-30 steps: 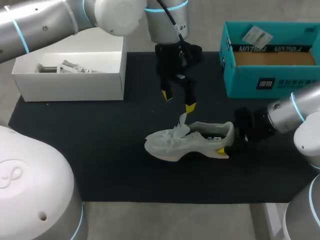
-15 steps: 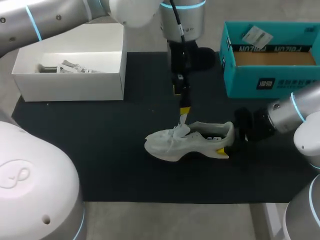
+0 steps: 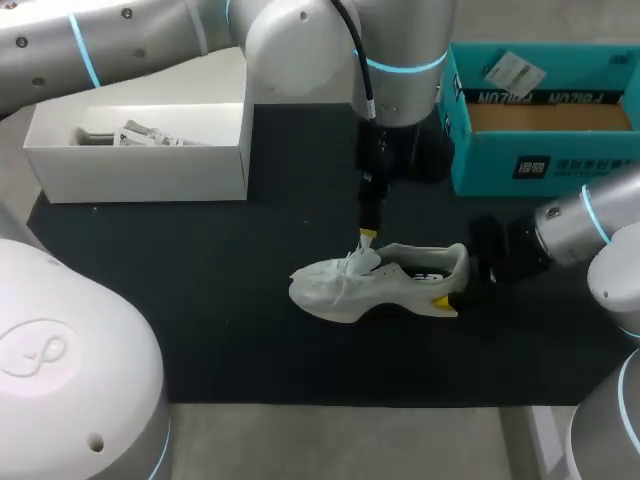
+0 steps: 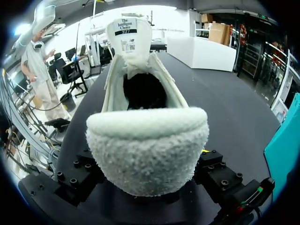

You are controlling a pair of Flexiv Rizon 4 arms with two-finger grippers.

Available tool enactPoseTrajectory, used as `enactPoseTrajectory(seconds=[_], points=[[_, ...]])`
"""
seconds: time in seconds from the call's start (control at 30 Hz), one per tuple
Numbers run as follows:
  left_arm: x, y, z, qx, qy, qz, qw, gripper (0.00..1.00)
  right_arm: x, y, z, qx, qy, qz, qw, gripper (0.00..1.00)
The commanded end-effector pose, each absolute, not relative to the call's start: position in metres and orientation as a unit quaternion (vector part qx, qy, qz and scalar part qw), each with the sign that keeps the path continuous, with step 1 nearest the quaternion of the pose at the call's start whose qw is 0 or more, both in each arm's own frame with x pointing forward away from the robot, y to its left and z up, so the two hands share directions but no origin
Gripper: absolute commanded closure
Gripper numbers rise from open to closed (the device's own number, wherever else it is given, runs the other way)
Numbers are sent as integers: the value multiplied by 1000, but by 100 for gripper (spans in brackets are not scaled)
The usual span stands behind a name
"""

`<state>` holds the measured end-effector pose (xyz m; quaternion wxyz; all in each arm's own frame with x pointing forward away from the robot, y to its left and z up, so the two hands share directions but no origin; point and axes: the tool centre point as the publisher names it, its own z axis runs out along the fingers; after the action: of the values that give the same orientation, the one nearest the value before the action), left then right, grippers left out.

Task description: Take the shoe out of the shoebox, open the shoe tongue, remove and reinsert the insole, then place the shoe into the shoebox

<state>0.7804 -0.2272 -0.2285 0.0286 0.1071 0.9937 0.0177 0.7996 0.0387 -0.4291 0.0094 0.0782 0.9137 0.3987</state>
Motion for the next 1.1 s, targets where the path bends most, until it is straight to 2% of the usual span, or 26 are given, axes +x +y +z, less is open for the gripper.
enactPoseTrajectory(seconds=[0.03,0.17,0.7,1.1], points=[[777,-231,-234,82,996,19,34,100,799,39,-429,79,914,397,10,100],[779,-236,-238,90,996,15,8,100,799,39,-429,79,914,397,10,100],[779,-236,-238,90,996,15,8,100,799,39,-429,79,914,397,10,100],[786,-280,-279,36,998,-52,8,100,799,39,-429,79,914,397,10,100]])
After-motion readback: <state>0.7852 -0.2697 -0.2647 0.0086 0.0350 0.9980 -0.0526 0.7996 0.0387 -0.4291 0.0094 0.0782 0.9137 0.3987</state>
